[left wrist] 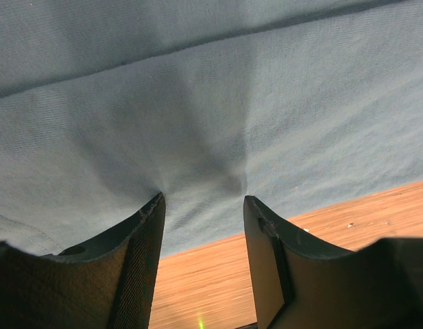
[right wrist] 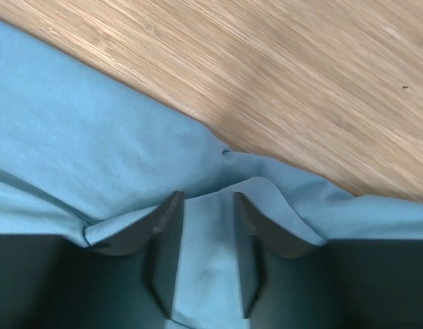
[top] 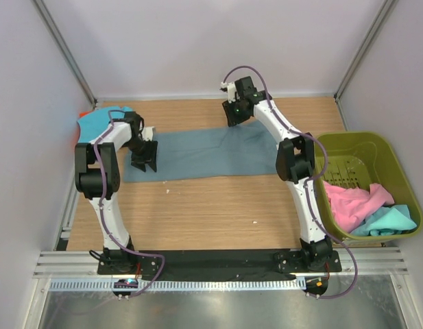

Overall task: Fold and stack the t-shirts
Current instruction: Fold the tshirt

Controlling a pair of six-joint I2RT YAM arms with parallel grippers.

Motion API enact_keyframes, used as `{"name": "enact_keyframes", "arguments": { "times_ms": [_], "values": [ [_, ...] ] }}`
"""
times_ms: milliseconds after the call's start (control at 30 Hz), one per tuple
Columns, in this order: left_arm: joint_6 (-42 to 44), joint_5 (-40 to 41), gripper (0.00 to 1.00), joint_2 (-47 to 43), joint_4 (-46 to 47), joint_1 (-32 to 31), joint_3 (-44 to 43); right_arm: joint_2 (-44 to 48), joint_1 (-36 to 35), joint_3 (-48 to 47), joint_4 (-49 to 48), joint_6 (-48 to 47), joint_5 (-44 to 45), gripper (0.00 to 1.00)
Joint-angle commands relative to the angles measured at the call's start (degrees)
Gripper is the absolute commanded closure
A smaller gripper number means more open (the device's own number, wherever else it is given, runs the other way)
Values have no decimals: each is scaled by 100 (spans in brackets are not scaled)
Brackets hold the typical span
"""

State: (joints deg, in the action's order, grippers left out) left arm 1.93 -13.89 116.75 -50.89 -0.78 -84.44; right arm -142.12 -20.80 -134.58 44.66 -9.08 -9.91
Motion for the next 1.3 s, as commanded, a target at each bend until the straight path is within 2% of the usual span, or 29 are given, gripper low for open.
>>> {"name": "enact_keyframes", "arguments": {
  "times_ms": [0, 33, 100, 133, 267, 600, 800, 933, 1267],
  "values": [
    [26, -70, 49, 323, 282, -98, 68, 290, -108, -235, -195, -50, 259, 56],
    [44, -70, 49, 296, 273, -98, 86, 334, -109, -313, -247, -50, 375, 52],
    [53, -17, 49, 217, 299, -98, 174, 439, -109, -384, -318, -50, 708, 50],
    [70, 9, 49, 147, 317, -98, 200, 605, -109, -410, -414, -59, 1154, 50],
    [70, 9, 49, -3, 387, -98, 271, 976, -48, -306, -529, -155, 1510, 50],
    [79, 27, 49, 146, 326, -125, 244, 634, 928, -227, -327, 469, 1299, 56],
    [97, 97, 49, 234, 264, -133, 174, 730, 955, 757, -108, 284, 1071, 59],
    [62, 106, 49, 278, 291, -133, 183, 704, 972, 811, -90, 328, 632, 62],
    [79, 132, 49, 322, 247, -133, 113, 431, 972, 846, 25, 469, 455, 64]
  ]
}}
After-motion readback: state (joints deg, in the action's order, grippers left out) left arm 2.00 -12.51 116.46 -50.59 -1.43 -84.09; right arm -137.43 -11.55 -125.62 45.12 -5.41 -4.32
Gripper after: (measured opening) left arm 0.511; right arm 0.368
